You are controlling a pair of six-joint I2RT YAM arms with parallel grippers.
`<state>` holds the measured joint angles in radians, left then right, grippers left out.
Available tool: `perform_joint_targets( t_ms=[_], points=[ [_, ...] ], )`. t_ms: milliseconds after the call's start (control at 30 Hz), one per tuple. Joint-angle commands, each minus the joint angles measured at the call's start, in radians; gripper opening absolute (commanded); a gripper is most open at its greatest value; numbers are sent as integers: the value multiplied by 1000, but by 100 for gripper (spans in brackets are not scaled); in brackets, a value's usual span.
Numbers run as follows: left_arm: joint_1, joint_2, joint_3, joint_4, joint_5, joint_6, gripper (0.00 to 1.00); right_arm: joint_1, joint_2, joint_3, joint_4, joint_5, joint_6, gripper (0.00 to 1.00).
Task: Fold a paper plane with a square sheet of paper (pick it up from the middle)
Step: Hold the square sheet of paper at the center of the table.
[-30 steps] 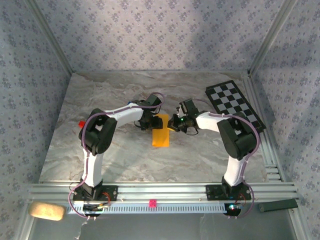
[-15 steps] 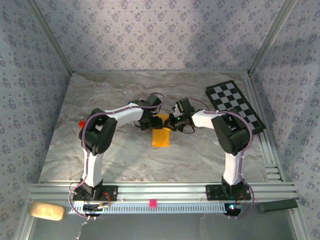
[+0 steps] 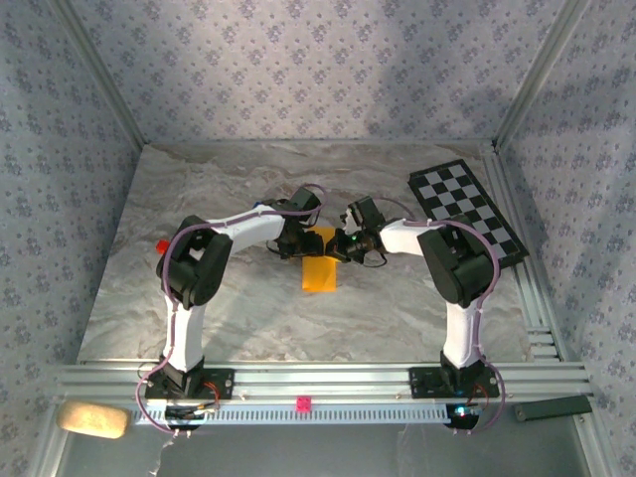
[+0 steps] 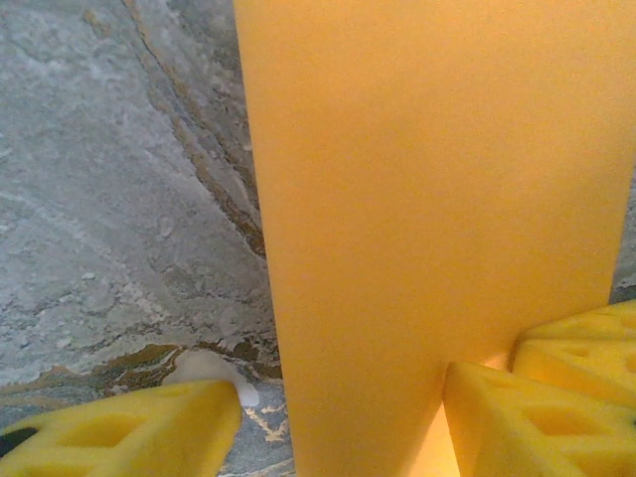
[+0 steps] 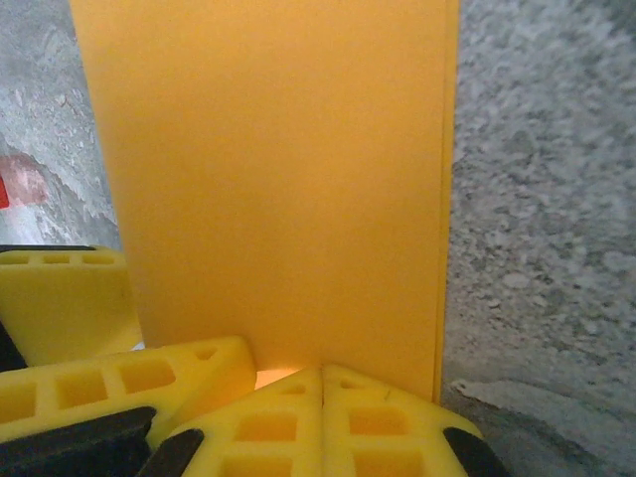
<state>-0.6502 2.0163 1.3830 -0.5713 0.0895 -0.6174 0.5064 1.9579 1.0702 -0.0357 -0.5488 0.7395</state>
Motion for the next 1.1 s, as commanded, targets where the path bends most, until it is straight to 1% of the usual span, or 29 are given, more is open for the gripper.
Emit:
perform_joint_targets(
  t_ms=[0, 133, 233, 300, 333, 367, 400, 467, 533, 567, 633, 767, 867, 1067],
  points=[
    [20, 41, -78, 25, -32, -4, 64, 8, 42, -36, -166, 91, -54, 0],
    [48, -113, -129, 61, 17, -36, 67, -8, 47, -8, -237, 99, -130, 0],
    [72, -220, -159, 77, 13, -49, 71, -24, 49, 18, -295, 95, -208, 0],
    [89, -271, -176, 96, 26, -56, 71, -32, 56, 39, -337, 87, -253, 0],
    [98, -290, -184, 112, 48, -59, 70, -37, 59, 47, -349, 86, -272, 0],
    [107, -300, -191, 132, 82, -59, 68, -39, 63, 53, -357, 83, -288, 0],
    [117, -305, -201, 164, 130, -66, 63, -42, 67, 60, -368, 79, -305, 0],
    [133, -309, -218, 237, 233, -82, 49, -47, 79, 78, -394, 86, -326, 0],
    [140, -301, -236, 314, 330, -100, 38, -47, 85, 86, -405, 103, -318, 0],
    [142, -289, -242, 359, 384, -108, 31, -45, 85, 85, -403, 106, -310, 0],
    [144, -269, -253, 423, 461, -135, 19, -45, 86, 84, -405, 120, -292, 0],
    [143, -215, -271, 515, 578, -181, 1, -45, 84, 73, -397, 131, -269, 0],
    [137, -183, -279, 540, 620, -199, 0, -42, 79, 66, -397, 143, -262, 0],
    [120, -141, -284, 544, 639, -201, 0, -43, 68, 54, -394, 153, -253, 0]
  ],
)
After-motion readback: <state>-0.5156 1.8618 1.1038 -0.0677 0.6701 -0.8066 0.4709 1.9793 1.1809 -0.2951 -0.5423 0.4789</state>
